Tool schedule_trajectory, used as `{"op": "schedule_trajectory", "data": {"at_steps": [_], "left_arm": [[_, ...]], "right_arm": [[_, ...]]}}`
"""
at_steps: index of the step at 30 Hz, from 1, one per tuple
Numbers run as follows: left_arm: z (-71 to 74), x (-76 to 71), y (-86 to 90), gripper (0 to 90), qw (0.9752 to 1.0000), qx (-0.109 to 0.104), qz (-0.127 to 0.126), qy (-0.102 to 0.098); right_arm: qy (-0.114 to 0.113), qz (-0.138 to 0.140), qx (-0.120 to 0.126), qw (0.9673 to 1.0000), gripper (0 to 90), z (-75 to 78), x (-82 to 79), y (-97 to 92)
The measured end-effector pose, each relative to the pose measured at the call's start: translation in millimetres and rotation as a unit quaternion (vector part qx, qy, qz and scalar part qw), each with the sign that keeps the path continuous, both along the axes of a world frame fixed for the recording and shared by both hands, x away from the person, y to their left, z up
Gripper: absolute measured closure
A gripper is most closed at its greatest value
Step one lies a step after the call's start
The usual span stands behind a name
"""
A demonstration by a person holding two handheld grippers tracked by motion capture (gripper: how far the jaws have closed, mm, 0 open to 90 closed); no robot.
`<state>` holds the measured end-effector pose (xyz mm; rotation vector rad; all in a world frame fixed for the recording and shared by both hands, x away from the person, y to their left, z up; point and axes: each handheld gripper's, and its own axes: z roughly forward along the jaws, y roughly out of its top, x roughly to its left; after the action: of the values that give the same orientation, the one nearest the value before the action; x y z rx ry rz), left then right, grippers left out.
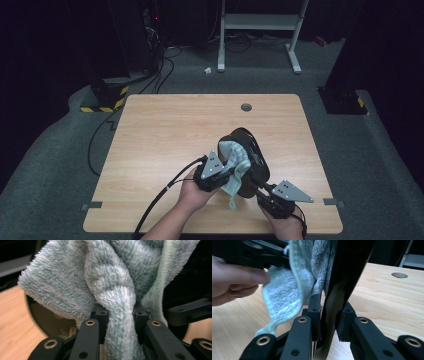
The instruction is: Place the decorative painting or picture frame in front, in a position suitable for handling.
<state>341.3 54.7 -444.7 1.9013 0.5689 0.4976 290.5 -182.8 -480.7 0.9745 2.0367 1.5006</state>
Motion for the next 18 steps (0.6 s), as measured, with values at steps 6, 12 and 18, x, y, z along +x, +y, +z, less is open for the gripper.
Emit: {"op": "schedule_trajectory", "data": {"at_steps": [6, 12, 18], "left_arm": [[-2.0, 3.2, 1.7, 73.4, 0.9999, -0.013, -0.001, 0.006], [-17.8, 6.8, 5.8, 73.4, 0.9996, -0.016, 0.001, 0.025], [-52.2, 7.8, 9.4, 73.5, 0.9976, -0.002, 0.005, 0.069]], "right_arm": [[0.001, 0.000, 0.001, 1.0000, 76.1, 0.0, 0.2, 0.1], [0.002, 0.000, 0.002, 1.0000, 76.1, 0.1, 0.6, -0.1], [0.002, -0.002, 0.003, 1.0000, 76.1, 0.0, 0.6, 0.0]]}}
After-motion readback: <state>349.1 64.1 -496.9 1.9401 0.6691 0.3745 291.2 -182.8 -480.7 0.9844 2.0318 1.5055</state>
